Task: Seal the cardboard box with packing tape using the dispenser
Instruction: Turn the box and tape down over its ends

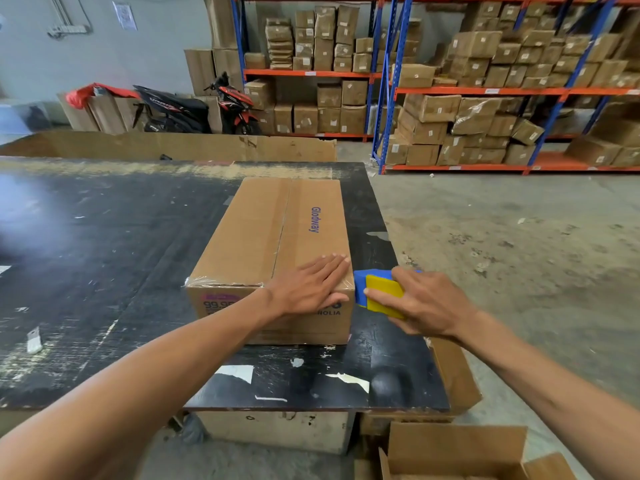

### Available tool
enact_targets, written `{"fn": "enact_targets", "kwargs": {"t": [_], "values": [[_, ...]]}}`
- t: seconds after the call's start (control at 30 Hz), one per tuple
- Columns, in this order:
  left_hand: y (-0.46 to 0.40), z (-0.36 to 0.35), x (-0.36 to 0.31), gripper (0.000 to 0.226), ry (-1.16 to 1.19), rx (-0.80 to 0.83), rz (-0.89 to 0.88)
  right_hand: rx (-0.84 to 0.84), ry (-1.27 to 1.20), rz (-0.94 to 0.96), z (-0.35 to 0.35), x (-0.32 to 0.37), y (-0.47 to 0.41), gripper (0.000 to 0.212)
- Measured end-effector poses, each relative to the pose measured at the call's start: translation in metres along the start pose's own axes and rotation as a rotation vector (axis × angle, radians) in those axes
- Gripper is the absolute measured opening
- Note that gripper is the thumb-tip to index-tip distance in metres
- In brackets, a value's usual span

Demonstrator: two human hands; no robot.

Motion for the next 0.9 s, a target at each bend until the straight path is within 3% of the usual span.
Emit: {"fn": "enact_targets", "kwargs": {"t": [0.13,0.23,0.37,0.57,0.73,0.8,0.9], "values": [[-0.002,0.013,-0.007,0.073,0.066,-0.105,0.056,0.098,0.051,-0.097,-0.01,0.011,-0.003,0.055],[-0.02,0.029,-0.025,0.071,0.115,-0.13,0.286,0.127,0.053,-0.191,-0.008,-0.008,0.001,0.058],[-0.037,0.021,-0.033,0.073,0.091,-0.037,0.542,0.155,0.036,-0.325,0.001,-0.036,0.014,0.058],[-0.04,0.005,-0.03,0.085,0.084,-0.007,0.531,0.047,0.006,-0.452,0.011,-0.038,0.012,0.056],[-0.023,0.012,-0.024,0.084,0.056,0.064,0.445,-0.072,-0.114,-0.665,0.024,-0.033,-0.017,0.051],[-0.005,0.019,-0.015,0.079,0.122,0.06,0.413,-0.078,-0.205,-0.784,0.028,-0.036,-0.033,0.047],[0.033,0.032,0.01,0.079,0.416,0.048,0.39,-0.103,-0.395,-0.899,0.03,-0.036,-0.059,0.047]]}}
Point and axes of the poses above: each hand's wrist, its own y-axis away from the middle knuckle, its own z-axis out of the back of the hand, x = y × z, the point moved 5 cm from there along -y, towards the middle knuckle, and after that the axes turned 3 degrees about -z, right-handed, at the moved point
